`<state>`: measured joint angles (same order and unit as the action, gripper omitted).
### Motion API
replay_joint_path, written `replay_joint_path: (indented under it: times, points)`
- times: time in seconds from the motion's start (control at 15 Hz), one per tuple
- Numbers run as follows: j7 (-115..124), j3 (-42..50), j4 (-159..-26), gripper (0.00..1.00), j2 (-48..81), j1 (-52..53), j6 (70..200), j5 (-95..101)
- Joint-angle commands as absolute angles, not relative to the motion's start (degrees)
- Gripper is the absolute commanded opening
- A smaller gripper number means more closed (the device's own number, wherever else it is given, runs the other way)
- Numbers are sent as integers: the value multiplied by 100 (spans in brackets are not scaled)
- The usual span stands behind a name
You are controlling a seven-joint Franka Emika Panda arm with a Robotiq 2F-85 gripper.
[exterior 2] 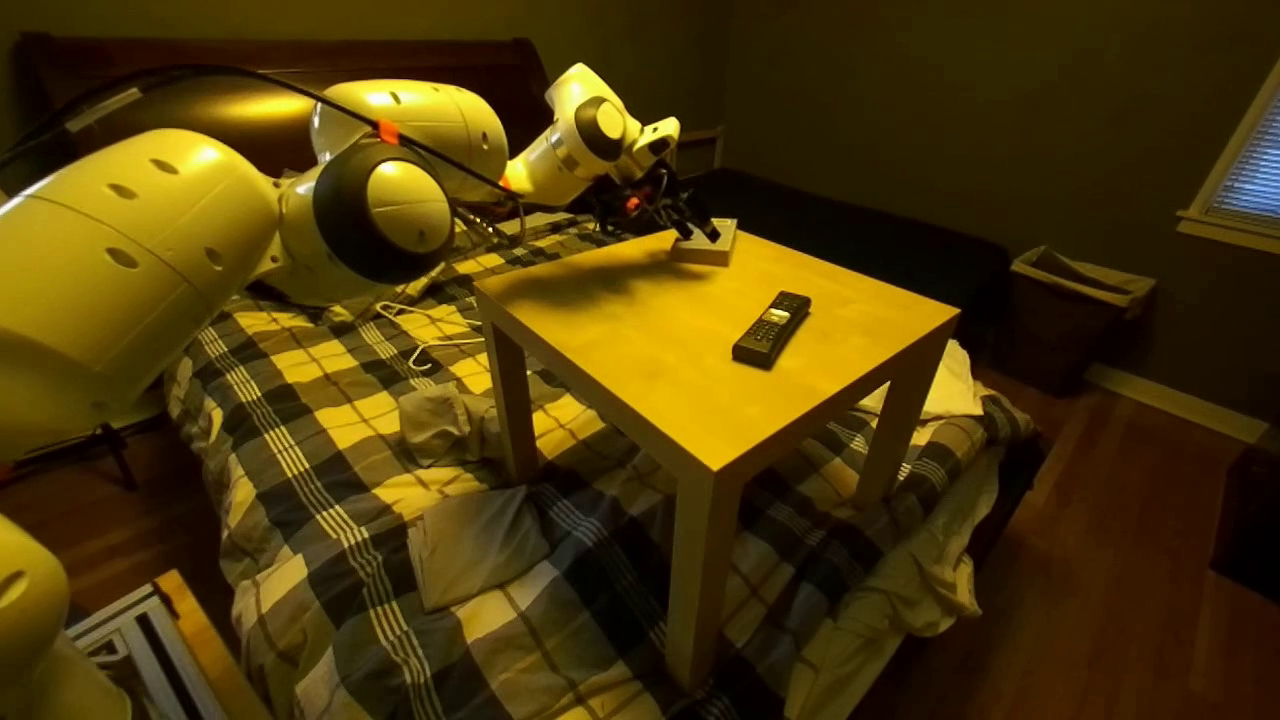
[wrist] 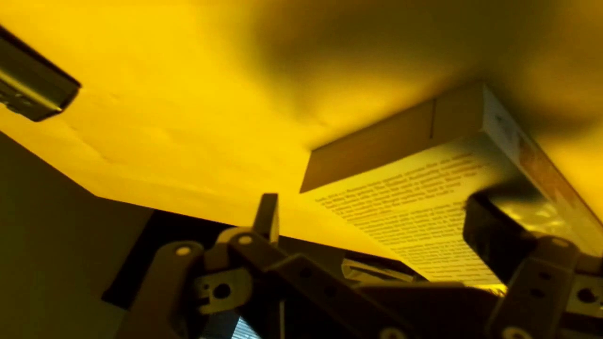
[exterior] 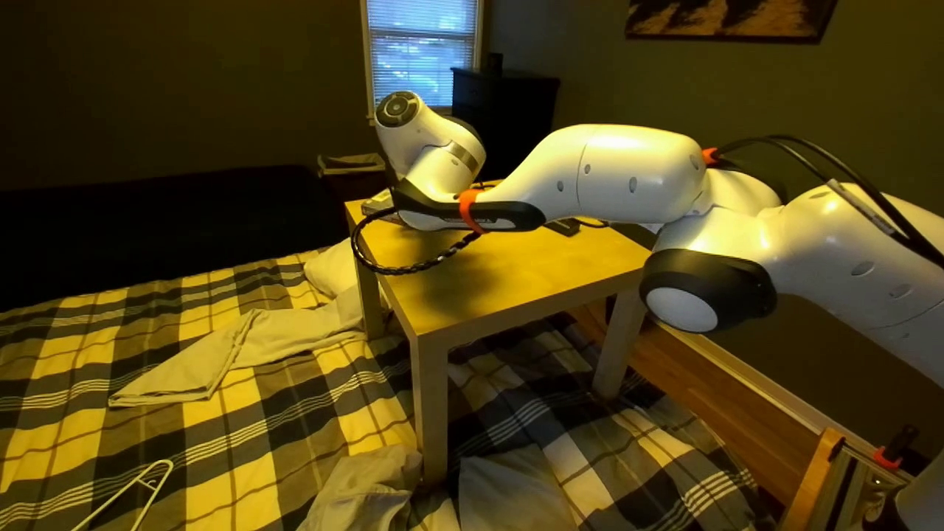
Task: Slide the book backwards towards the edge of the table
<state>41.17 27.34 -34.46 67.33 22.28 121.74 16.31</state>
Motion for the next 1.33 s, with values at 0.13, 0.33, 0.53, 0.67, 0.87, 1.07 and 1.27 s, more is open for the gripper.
replay_joint_path:
  times: [0.13,0.33,0.53,0.67,0.87,1.07,1.27]
  points:
    - [3322,2408,-3937,100,6416,2024,11125,1366]
    - [3063,2318,-4289,100,6149,1885,10749,1236]
    - [2904,2274,-4858,100,5716,1772,10452,1074]
    - [2896,2289,-5254,100,5387,1751,10188,967]
    - [2886,2352,-5952,100,4817,1814,9669,891]
    - [2708,2302,-6725,100,4284,1861,9217,773]
    - [2665,1621,-7450,100,3714,1542,8785,1073]
